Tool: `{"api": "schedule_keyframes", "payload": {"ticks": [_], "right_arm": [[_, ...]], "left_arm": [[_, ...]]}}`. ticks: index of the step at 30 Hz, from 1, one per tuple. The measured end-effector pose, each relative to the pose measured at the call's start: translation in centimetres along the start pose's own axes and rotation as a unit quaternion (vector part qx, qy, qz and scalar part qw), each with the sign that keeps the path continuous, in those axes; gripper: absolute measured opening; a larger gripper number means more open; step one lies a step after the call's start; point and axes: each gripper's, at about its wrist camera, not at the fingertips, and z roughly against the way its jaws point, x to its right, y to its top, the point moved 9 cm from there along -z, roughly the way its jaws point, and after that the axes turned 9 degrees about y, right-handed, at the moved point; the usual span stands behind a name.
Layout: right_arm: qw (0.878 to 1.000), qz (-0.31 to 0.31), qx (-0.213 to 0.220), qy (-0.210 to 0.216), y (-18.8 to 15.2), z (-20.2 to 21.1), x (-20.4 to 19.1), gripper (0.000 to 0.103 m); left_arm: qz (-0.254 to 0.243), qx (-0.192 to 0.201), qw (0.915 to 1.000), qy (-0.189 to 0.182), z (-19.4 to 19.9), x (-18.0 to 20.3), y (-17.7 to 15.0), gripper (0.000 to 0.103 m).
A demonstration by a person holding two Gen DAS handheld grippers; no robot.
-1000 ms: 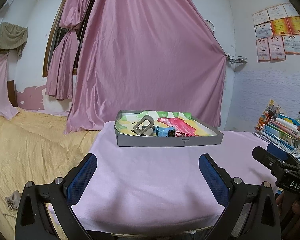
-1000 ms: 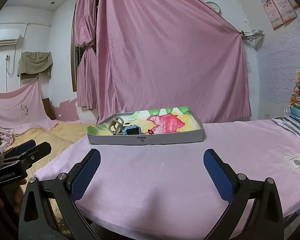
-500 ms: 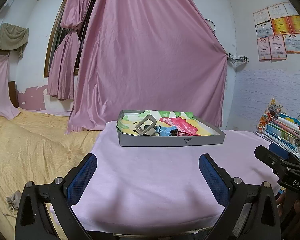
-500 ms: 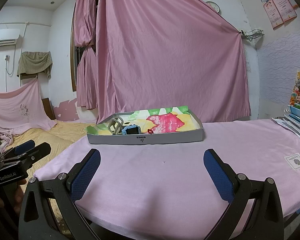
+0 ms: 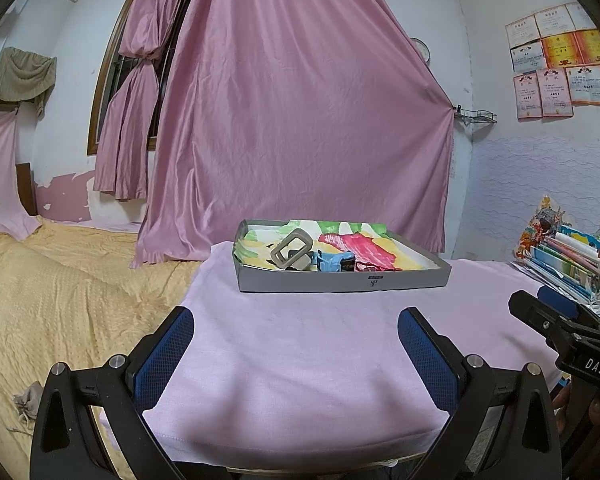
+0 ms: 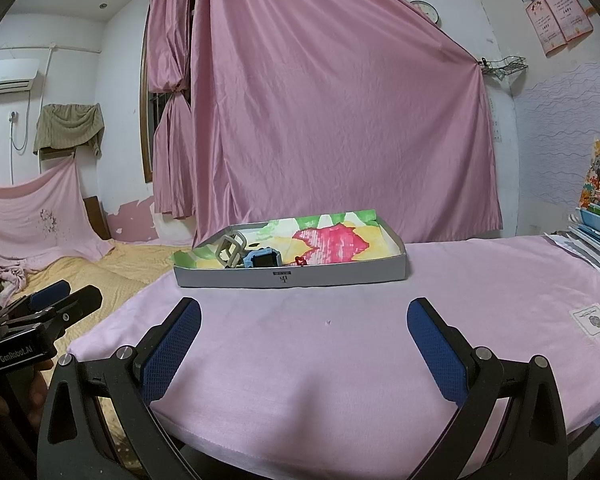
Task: Organize jewelry
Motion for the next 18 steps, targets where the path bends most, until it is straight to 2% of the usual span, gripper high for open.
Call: {"api": "schedule_keyframes", "payload": {"ticks": [18], "right_arm": [[1.000, -0.002, -0.001, -0.001, -0.08, -0.09, 0.01, 0.101]], "left_arm": [[-0.001, -0.001, 1.0000, 0.000, 0.00, 0.01, -0.03, 0.102]]}}
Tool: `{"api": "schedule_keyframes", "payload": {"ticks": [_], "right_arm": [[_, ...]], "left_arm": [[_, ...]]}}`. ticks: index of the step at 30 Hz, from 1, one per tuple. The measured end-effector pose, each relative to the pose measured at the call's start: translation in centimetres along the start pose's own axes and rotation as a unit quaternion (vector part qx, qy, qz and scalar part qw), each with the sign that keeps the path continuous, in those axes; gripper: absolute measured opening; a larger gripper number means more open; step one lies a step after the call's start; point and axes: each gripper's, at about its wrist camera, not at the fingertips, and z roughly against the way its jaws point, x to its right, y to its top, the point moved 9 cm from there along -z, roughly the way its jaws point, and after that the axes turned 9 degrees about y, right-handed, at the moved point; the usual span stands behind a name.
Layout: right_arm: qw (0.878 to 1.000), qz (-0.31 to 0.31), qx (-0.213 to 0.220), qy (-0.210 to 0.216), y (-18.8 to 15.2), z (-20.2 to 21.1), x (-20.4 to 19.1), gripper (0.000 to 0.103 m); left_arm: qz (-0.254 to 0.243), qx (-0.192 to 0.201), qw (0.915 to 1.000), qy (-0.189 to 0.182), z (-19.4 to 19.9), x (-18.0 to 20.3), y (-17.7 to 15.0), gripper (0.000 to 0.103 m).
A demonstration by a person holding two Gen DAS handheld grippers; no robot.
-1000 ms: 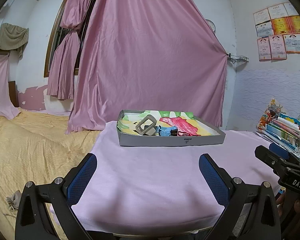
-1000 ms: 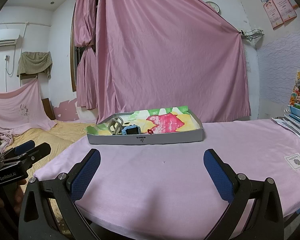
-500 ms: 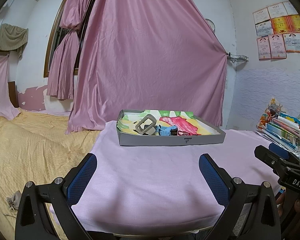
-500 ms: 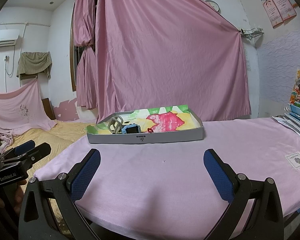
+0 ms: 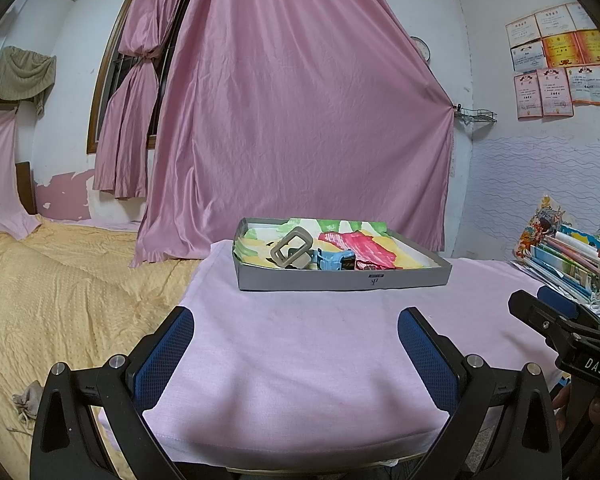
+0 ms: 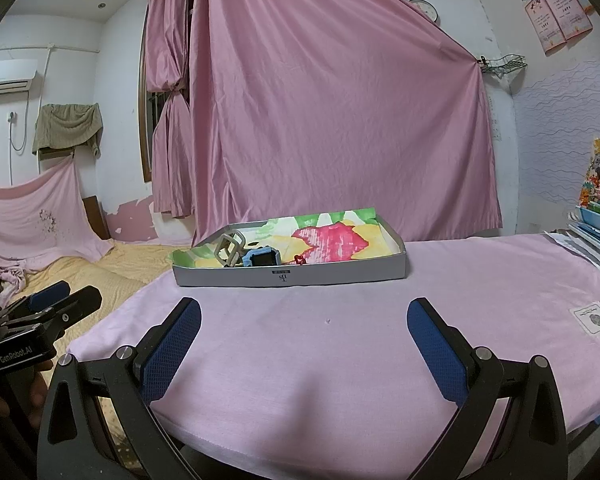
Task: Organize jewelry
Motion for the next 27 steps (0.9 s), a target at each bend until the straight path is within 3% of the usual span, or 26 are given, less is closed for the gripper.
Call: {"api": "schedule_keyframes", "payload": {"ticks": [27], "right_arm": [[1.000, -0.001, -0.003, -0.001, -0.56, -0.46, -0.07, 0.101]], "left_arm": [[0.001, -0.006, 1.0000, -0.001, -0.43, -0.09, -0.58, 0.102]]}}
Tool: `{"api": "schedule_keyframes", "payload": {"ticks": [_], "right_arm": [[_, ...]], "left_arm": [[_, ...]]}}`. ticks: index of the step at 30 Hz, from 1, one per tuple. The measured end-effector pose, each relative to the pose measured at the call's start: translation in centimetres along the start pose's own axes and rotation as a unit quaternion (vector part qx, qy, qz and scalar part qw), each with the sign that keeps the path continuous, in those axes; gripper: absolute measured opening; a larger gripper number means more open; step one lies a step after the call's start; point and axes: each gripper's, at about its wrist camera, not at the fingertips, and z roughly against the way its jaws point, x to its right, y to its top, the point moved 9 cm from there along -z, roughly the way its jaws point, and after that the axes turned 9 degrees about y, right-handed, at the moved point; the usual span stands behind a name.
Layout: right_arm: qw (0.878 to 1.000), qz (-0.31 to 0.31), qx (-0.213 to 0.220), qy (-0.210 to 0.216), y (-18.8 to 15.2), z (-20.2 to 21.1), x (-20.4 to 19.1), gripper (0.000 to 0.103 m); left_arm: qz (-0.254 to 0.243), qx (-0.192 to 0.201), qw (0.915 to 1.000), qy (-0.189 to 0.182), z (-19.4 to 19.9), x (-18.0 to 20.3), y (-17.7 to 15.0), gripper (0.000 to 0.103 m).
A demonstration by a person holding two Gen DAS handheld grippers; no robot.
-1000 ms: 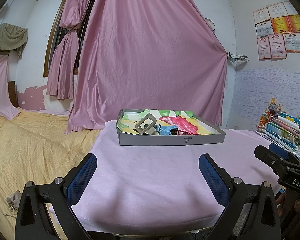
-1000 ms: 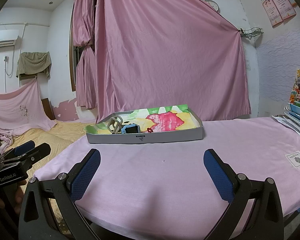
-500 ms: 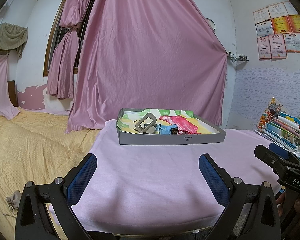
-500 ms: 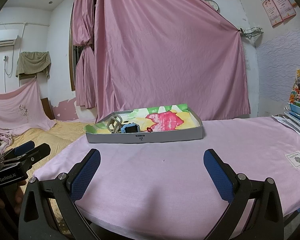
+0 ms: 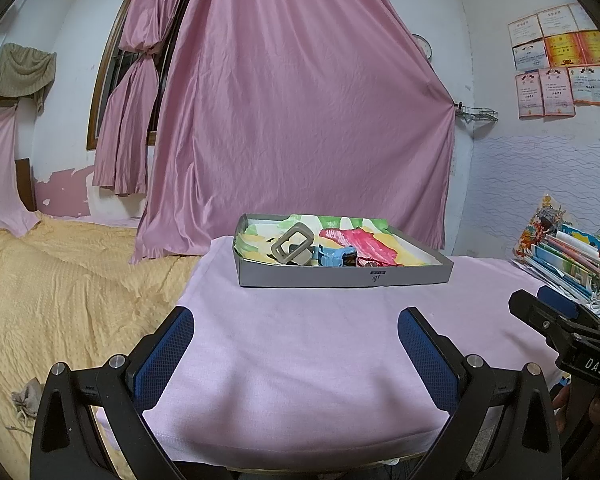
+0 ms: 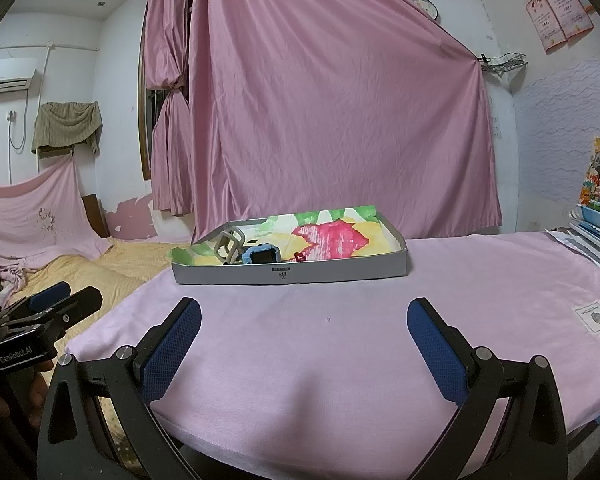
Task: Organize jewelry
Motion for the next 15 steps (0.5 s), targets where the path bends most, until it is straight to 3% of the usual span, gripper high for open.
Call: {"api": "schedule_keyframes", "payload": {"ticks": [15], "right_arm": [[1.000, -0.001, -0.003, -0.001, -0.23, -0.16, -0.08, 0.101]], "left_arm": [[0.000, -0.003, 1.0000, -0.001, -0.25, -0.07, -0.26, 0.102]]}}
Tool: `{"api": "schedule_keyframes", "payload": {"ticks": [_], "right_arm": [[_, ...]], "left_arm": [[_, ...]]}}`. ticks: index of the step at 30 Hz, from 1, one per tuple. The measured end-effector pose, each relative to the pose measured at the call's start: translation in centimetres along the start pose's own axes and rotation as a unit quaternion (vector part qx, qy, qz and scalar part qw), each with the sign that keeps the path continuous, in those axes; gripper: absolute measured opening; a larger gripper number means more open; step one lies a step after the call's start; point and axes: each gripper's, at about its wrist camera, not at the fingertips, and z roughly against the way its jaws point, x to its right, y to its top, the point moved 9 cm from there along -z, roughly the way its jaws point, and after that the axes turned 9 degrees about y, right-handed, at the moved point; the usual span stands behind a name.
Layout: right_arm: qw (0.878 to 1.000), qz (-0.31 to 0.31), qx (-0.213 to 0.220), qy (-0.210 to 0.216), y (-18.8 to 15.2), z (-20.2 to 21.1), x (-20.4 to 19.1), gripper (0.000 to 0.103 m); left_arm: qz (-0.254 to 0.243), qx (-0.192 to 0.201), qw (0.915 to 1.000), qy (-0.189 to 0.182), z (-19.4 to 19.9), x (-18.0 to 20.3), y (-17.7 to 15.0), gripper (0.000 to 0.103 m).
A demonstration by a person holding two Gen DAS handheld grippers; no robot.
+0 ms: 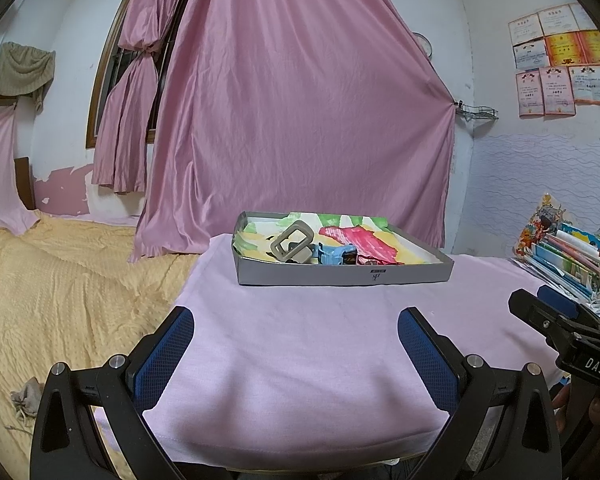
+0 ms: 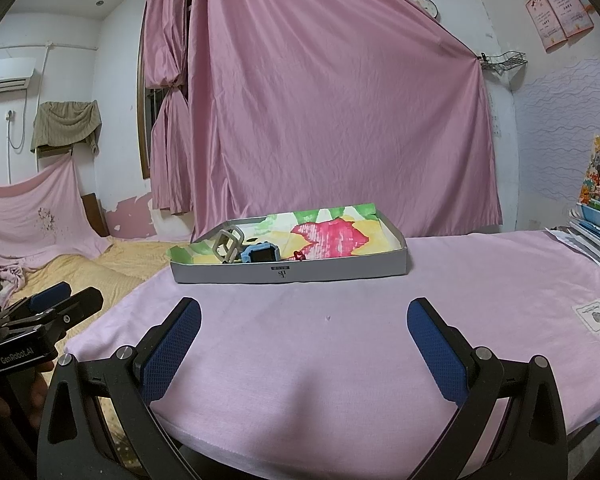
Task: Organize jewelry
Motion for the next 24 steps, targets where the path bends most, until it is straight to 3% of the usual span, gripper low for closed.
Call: {"api": "schedule_keyframes", "payload": {"ticks": [24], "right_arm": [[1.000, 0.000, -0.001, 0.000, 0.17, 0.01, 0.04, 0.101]], "left_arm": [[0.000, -0.001, 1.0000, 0.000, 0.00, 0.00, 0.02, 0.102]]}}
